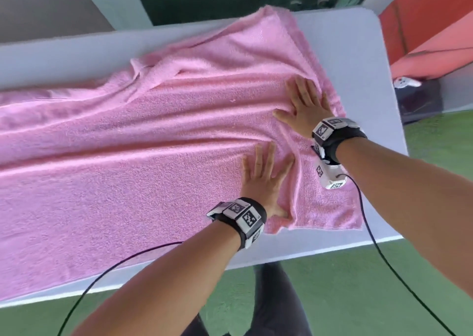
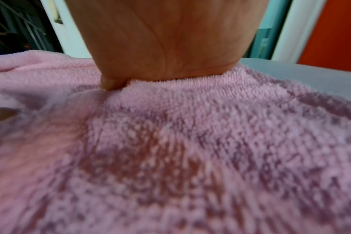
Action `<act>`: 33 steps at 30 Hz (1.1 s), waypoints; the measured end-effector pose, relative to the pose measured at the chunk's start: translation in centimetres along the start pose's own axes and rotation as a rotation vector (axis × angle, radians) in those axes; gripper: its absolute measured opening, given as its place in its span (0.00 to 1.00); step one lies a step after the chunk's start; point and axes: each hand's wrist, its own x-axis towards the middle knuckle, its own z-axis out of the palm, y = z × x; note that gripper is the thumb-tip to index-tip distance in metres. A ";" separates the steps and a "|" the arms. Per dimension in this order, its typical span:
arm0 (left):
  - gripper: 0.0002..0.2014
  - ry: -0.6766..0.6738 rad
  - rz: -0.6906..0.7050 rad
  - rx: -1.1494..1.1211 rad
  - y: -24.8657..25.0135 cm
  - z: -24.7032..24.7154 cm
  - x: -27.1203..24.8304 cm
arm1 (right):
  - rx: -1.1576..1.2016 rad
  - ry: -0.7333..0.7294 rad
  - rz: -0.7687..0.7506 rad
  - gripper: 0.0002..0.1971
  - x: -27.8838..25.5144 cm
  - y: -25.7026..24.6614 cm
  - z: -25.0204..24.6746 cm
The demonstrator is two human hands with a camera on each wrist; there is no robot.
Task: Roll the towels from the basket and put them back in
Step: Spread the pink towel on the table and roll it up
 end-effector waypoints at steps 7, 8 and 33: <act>0.53 -0.122 0.152 -0.246 7.4 -2.4 3.3 | 0.090 0.057 0.201 0.40 -4.2 9.7 -0.4; 0.44 -0.069 0.144 -0.350 7.1 -3.1 2.6 | 0.150 0.122 0.214 0.39 -5.2 9.6 -0.3; 0.11 0.405 -0.344 -0.202 -11.6 4.7 -23.5 | 0.280 0.395 -0.066 0.08 -27.8 8.6 12.9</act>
